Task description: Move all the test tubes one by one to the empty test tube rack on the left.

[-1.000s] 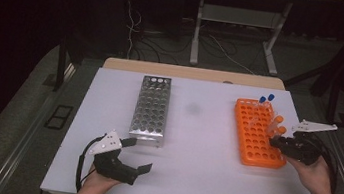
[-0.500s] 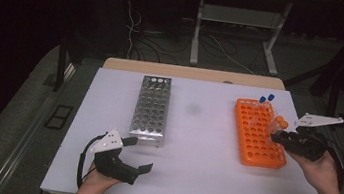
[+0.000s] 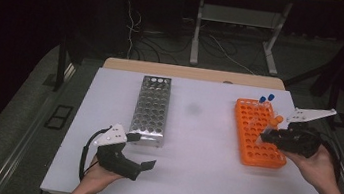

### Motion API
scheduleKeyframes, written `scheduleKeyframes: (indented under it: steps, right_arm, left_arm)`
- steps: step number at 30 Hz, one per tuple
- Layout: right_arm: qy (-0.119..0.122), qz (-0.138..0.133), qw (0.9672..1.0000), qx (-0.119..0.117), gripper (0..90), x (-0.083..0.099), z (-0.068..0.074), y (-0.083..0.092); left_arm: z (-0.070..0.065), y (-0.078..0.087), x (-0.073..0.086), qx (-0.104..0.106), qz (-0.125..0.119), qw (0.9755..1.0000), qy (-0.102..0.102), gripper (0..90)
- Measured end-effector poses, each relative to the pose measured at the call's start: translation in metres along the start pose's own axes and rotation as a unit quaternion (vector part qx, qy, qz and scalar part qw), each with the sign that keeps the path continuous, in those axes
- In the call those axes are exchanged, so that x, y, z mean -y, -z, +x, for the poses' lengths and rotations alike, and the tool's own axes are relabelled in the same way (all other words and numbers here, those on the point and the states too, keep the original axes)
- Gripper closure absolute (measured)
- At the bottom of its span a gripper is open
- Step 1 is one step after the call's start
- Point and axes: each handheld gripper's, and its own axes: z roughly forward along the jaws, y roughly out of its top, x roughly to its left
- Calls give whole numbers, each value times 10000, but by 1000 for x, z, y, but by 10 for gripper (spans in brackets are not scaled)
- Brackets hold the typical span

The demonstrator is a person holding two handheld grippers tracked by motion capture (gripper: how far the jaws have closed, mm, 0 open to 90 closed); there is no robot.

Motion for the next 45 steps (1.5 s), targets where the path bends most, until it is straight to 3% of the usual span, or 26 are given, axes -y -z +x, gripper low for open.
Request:
scheduleKeyframes:
  steps: [6, 9, 28, 38, 45]
  right_arm:
    - [267, 27, 9993, -252, 740, -16, 15, -6]
    - [341, 36, 9987, -367, 740, -22, 21, -9]
    - [746, 220, 9928, -906, 740, -47, 51, -30]
    - [1041, 311, 9873, -1159, 740, -60, 70, -43]
    - [1259, 435, 9819, -1348, 740, -67, 84, -57]
  left_arm:
    - [0, -3, -11, 94, 109, 9999, -61, 0]
    - [0, -6, -20, 138, 196, 9995, -208, 0]
    - [-5, -24, -59, 426, 508, 9967, -470, 3]
    - [-8, -38, -85, 567, 827, 9920, -761, 5]
    - [-10, -50, -97, 663, 1087, 9873, -945, 8]
